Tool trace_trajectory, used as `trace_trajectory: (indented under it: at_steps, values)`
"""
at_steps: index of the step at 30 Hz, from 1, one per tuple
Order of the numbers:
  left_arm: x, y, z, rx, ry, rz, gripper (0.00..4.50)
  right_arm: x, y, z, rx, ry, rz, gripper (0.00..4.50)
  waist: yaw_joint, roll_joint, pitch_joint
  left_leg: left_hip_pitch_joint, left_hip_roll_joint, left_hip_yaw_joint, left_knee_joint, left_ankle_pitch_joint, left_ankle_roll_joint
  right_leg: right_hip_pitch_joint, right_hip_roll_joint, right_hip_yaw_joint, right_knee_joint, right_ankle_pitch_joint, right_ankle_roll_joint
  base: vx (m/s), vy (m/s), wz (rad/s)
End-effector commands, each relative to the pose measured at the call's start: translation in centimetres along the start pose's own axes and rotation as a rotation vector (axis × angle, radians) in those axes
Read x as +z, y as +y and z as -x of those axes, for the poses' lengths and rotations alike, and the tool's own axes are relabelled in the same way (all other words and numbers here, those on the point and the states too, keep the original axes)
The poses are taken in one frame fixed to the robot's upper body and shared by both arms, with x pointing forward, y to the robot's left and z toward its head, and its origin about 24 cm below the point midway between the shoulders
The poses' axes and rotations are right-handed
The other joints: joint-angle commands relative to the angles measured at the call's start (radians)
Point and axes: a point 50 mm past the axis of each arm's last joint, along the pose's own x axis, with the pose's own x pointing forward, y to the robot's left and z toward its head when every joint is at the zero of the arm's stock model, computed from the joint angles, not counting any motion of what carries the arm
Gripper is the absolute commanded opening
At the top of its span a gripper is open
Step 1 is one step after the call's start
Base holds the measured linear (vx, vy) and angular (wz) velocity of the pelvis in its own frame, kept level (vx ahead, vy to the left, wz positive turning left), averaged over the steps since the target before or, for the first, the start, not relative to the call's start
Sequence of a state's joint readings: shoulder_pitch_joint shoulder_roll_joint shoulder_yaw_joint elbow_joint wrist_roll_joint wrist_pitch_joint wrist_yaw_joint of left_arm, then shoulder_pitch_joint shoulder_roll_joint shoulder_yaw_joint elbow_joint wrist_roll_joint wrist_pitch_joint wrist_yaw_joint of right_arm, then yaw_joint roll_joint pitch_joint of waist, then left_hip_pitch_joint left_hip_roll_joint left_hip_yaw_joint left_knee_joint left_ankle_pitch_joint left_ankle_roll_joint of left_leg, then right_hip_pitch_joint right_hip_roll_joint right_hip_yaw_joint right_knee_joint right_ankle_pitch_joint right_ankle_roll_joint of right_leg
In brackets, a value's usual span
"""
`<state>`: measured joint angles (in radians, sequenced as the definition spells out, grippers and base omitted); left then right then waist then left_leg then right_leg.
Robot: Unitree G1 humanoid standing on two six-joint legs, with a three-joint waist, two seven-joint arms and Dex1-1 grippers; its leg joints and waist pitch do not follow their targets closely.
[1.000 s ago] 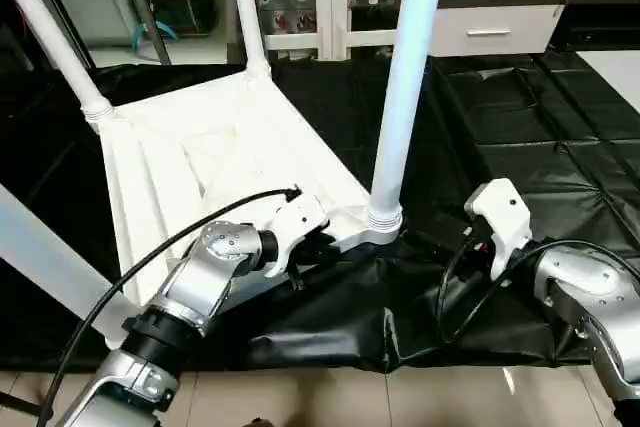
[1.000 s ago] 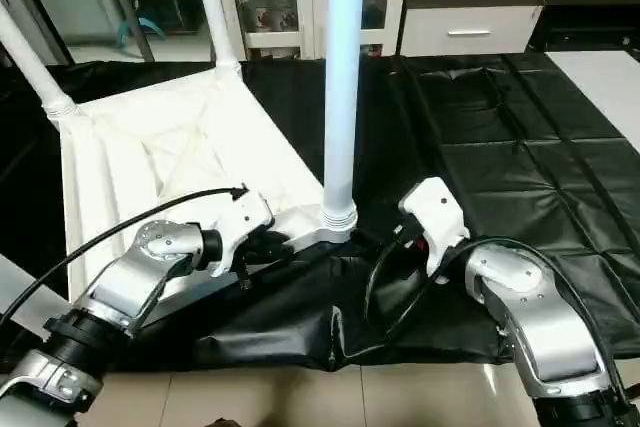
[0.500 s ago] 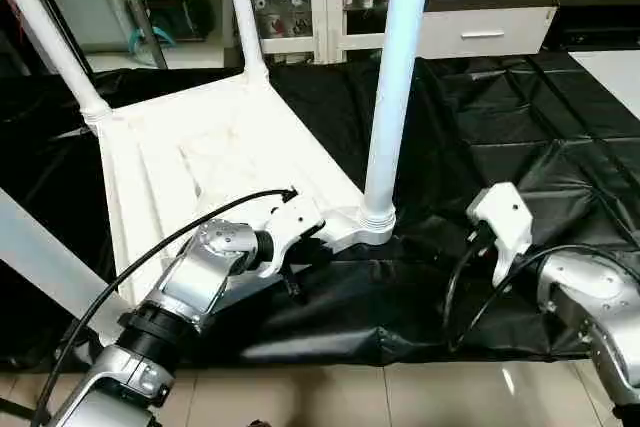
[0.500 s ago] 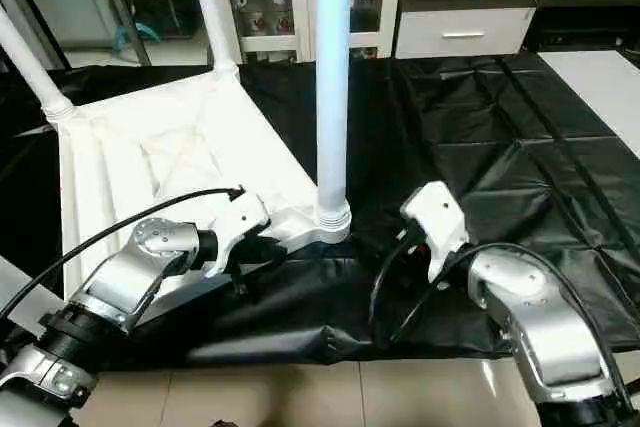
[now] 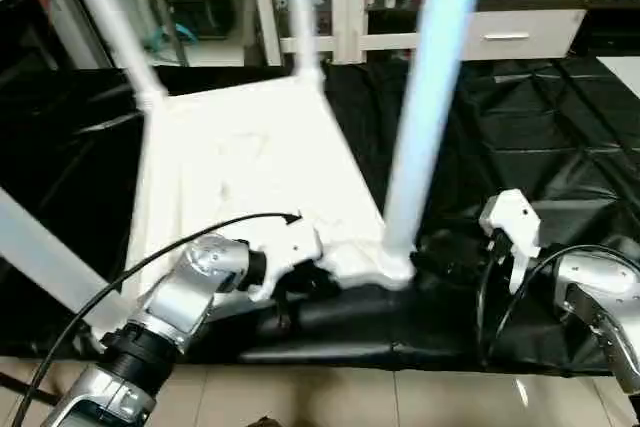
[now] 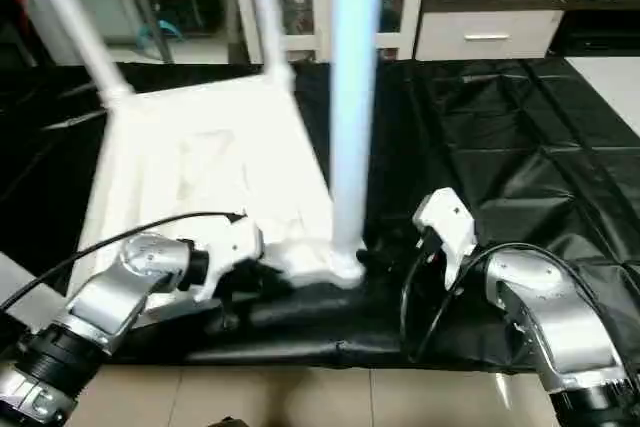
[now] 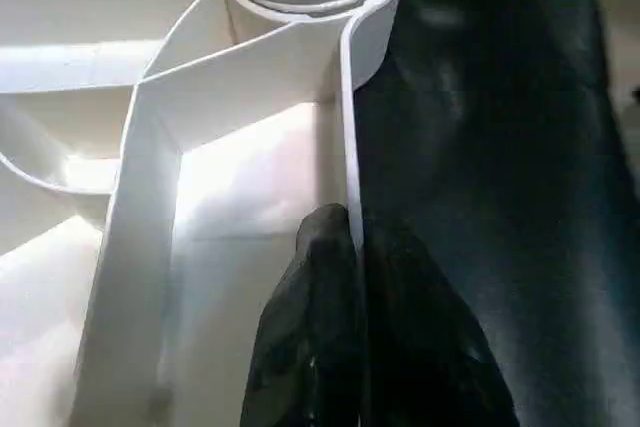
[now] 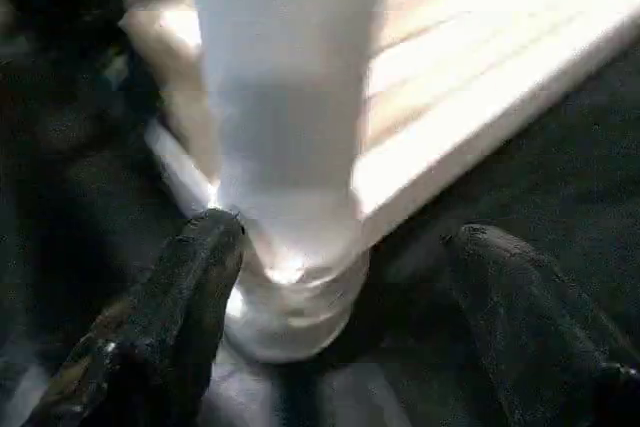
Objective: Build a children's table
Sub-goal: Rotate table base, then rotate leg to tighten
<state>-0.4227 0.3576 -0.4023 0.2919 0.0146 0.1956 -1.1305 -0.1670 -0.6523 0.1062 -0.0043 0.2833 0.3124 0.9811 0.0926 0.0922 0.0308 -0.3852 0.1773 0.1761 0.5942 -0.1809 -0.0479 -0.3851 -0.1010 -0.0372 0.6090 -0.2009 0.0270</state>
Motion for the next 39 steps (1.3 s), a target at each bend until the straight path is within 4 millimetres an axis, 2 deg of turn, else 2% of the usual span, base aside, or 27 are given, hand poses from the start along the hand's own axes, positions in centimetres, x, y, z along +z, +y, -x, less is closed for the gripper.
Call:
trace_trajectory:
  at_steps: [1,3,6,7,8,10,11,12,16,18,19,20,21,28,30,39]
  values:
    - [0.7,-0.7,-0.9,-0.100,-0.026,-0.045,0.04,0.2,0.2,-0.5,0.069,0.025,0.054,3.65,-0.006,-0.033,-0.048,0.019,0.046,-0.009,-0.074,-0.241,0.065,0.024,-0.040,0.028,-0.082,-0.233,-0.215,0.000,0.000,0.00]
    - [0.8,-0.5,-0.9,-0.102,-0.017,-0.061,0.04,0.1,0.3,-0.6,0.108,0.034,0.067,3.65,-0.007,-0.037,-0.049,0.017,0.044,-0.010,-0.074,-0.246,0.066,0.026,-0.041,0.027,-0.082,-0.237,-0.213,0.000,0.000,0.00]
    - [1.0,-0.2,-0.9,-0.106,-0.011,-0.070,0.04,0.2,0.5,-0.8,0.160,0.036,0.077,3.65,-0.005,-0.035,-0.049,0.020,0.045,-0.008,-0.074,-0.251,0.073,0.024,-0.041,0.027,-0.081,-0.236,-0.221,0.000,0.000,0.00]
    - [1.0,-0.1,-0.9,-0.104,-0.007,-0.076,0.04,0.2,0.4,-0.9,0.163,0.040,0.085,3.65,-0.003,-0.031,-0.050,0.021,0.046,-0.008,-0.074,-0.249,0.071,0.024,-0.042,0.027,-0.081,-0.232,-0.222,0.000,0.000,0.00]
    - [1.0,-0.1,-0.9,-0.104,-0.007,-0.076,0.04,0.2,0.4,-0.9,0.163,0.040,0.085,3.65,-0.004,-0.034,-0.050,0.019,0.046,-0.008,-0.074,-0.247,0.071,0.025,-0.042,0.025,-0.080,-0.224,-0.224,0.000,0.000,0.00]
    - [1.2,0.2,-1.0,-0.111,0.000,-0.088,0.04,0.3,-0.2,-1.5,0.147,0.039,0.100,3.65,-0.006,-0.031,-0.051,0.018,0.044,-0.006,-0.075,-0.252,0.069,0.024,-0.040,0.022,-0.078,-0.215,-0.230,0.000,0.000,0.00]
    - [1.2,0.3,-1.0,-0.113,0.000,-0.090,0.04,0.3,-0.3,-1.7,0.146,0.039,0.105,3.65,-0.008,-0.033,-0.051,0.018,0.043,-0.006,-0.075,-0.256,0.067,0.024,-0.041,0.021,-0.078,-0.218,-0.232,0.000,0.000,0.00]
    - [1.3,0.4,-1.0,-0.114,0.000,-0.093,0.04,0.2,-0.3,-1.8,0.149,0.040,0.108,3.65,-0.005,-0.031,-0.051,0.023,0.045,-0.004,-0.075,-0.272,0.063,0.022,-0.043,0.023,-0.081,-0.233,-0.231,0.000,0.000,0.00]
    - [1.3,0.5,-1.0,-0.115,0.002,-0.097,0.04,0.1,-0.4,-2.2,0.168,0.048,0.112,3.65,-0.006,-0.032,-0.050,0.020,0.046,-0.003,-0.077,-0.283,0.062,0.024,-0.043,0.023,-0.081,-0.230,-0.228,0.000,0.000,0.00]
    - [1.2,0.7,-1.0,-0.112,0.006,-0.101,0.04,0.1,-0.5,-2.5,0.176,0.047,0.112,3.65,-0.007,-0.024,-0.051,0.019,0.045,-0.004,-0.078,-0.290,0.059,0.024,-0.043,0.022,-0.080,-0.231,-0.228,0.000,0.000,0.00]
    - [1.2,0.7,-1.0,-0.112,0.005,-0.102,0.04,0.1,-0.6,-2.6,0.176,0.044,0.111,3.65,-0.008,-0.028,-0.050,0.019,0.045,-0.002,-0.078,-0.301,0.056,0.023,-0.042,0.022,-0.081,-0.233,-0.227,0.000,0.000,0.00]
    - [1.2,0.7,-1.0,-0.112,0.005,-0.102,0.04,0.1,-0.6,-2.6,0.176,0.044,0.111,3.65,-0.007,-0.028,-0.050,0.021,0.045,-0.002,-0.078,-0.304,0.056,0.022,-0.043,0.023,-0.082,-0.237,-0.227,0.000,0.000,0.00]
    - [1.2,0.8,-1.0,-0.113,0.007,-0.102,0.01,0.1,-0.6,-2.7,0.181,0.041,0.108,3.47,-0.007,-0.030,-0.050,0.020,0.046,-0.002,-0.079,-0.306,0.055,0.023,-0.044,0.023,-0.082,-0.237,-0.229,0.000,0.000,0.00]
    - [1.1,0.7,-1.0,-0.112,0.008,-0.102,0.00,0.0,-0.8,-2.9,0.190,0.042,0.110,3.04,-0.007,-0.030,-0.049,0.017,0.048,-0.004,-0.082,-0.310,0.053,0.023,-0.046,0.023,-0.083,-0.260,-0.220,0.000,0.000,0.00]
    - [1.0,0.7,-1.0,-0.112,0.009,-0.102,0.00,0.0,-0.8,-2.9,0.194,0.047,0.115,2.80,-0.007,-0.033,-0.048,0.017,0.047,-0.003,-0.082,-0.312,0.054,0.023,-0.046,0.023,-0.084,-0.265,-0.219,0.000,0.000,0.00]
    - [0.8,0.7,-1.0,-0.103,0.010,-0.096,0.00,-0.2,-0.8,-3.2,0.203,0.049,0.118,2.70,-0.008,-0.031,-0.045,0.019,0.048,-0.005,-0.086,-0.343,0.043,0.019,-0.046,0.024,-0.089,-0.313,-0.207,0.000,0.000,0.00]
